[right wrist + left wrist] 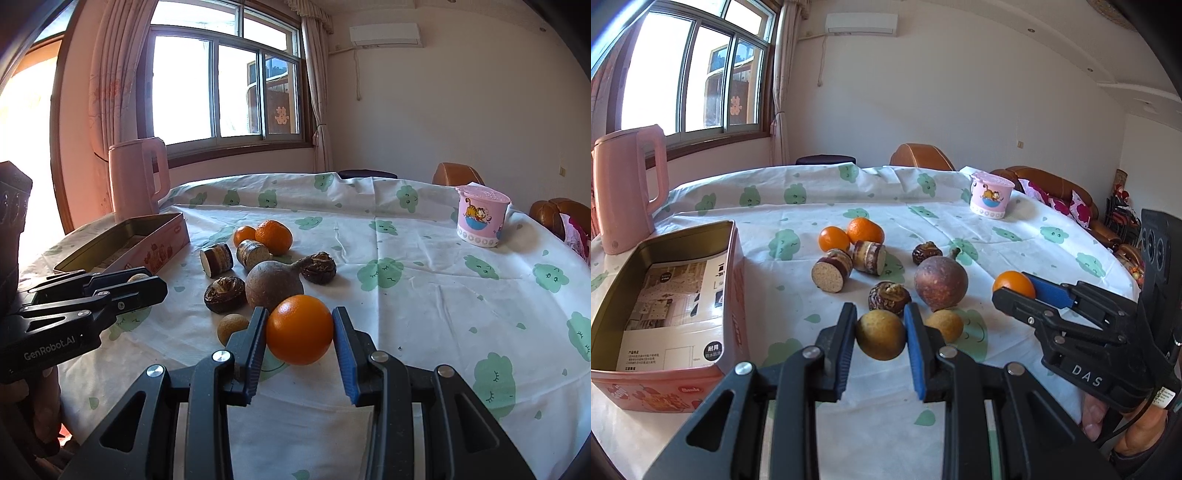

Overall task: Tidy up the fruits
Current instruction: 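Carry the yellow fruit and large orange over the tin box with both grippers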

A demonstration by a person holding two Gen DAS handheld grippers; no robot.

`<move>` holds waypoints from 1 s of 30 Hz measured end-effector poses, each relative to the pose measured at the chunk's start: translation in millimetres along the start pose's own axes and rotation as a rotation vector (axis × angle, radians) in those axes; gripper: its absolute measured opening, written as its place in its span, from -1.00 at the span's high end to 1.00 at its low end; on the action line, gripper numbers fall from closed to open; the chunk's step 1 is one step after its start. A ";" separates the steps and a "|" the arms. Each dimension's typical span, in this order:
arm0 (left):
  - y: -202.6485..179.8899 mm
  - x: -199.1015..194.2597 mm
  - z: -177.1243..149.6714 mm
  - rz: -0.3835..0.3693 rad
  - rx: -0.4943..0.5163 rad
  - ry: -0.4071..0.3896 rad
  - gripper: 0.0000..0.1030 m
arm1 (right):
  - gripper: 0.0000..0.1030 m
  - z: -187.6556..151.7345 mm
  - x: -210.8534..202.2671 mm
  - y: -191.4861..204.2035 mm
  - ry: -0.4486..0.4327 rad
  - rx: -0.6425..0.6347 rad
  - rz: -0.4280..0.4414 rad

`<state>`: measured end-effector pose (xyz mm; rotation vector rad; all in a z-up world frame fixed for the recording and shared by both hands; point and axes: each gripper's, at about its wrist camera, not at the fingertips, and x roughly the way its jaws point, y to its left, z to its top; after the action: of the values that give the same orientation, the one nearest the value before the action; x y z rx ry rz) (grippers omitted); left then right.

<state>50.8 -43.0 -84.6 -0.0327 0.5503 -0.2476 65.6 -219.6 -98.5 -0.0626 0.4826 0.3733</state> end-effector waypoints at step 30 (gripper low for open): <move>-5.2 -13.2 -2.5 0.034 0.034 -0.093 0.46 | 0.27 -4.2 -14.5 1.5 -0.103 -0.019 0.014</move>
<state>37.4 -44.7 -79.4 -0.0017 0.4531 -0.2211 51.4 -223.6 -95.5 -0.0584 0.3781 0.3933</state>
